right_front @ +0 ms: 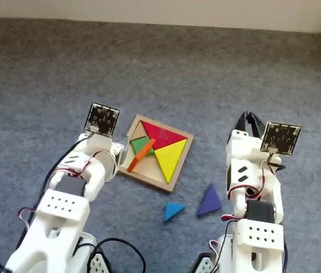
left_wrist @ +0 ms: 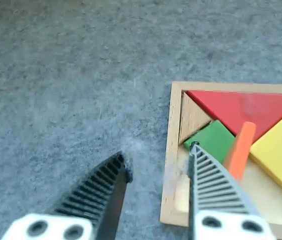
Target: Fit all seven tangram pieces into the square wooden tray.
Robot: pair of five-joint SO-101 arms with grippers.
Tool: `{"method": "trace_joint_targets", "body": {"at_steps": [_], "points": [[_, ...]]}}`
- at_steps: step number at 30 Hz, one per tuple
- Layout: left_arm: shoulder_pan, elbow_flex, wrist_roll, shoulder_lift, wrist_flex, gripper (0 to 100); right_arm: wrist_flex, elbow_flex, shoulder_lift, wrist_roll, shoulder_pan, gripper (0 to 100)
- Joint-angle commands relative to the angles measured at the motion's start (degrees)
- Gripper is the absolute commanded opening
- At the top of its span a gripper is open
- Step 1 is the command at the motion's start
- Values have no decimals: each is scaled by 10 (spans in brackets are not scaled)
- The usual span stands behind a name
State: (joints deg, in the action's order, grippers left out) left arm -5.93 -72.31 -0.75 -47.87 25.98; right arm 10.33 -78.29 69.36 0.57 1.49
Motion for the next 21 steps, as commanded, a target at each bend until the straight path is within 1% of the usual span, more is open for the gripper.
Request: {"method": "trace_joint_targets", "body": {"at_steps": [1, 6, 11, 15, 21], "points": [[6, 65, 4, 66, 2, 182, -19, -5, 13, -1, -10, 48], [5, 120, 4, 163, 2, 183, -19, -7, 13, -1, -11, 49], [-27, 135, 2, 190, 3, 183, -19, -7, 13, -1, -11, 49], [-72, 133, -54, 195, 4, 183, -19, -7, 13, -1, -11, 49], [-116, 111, -89, 193, 4, 183, -19, -6, 13, 0, -11, 49]]}}
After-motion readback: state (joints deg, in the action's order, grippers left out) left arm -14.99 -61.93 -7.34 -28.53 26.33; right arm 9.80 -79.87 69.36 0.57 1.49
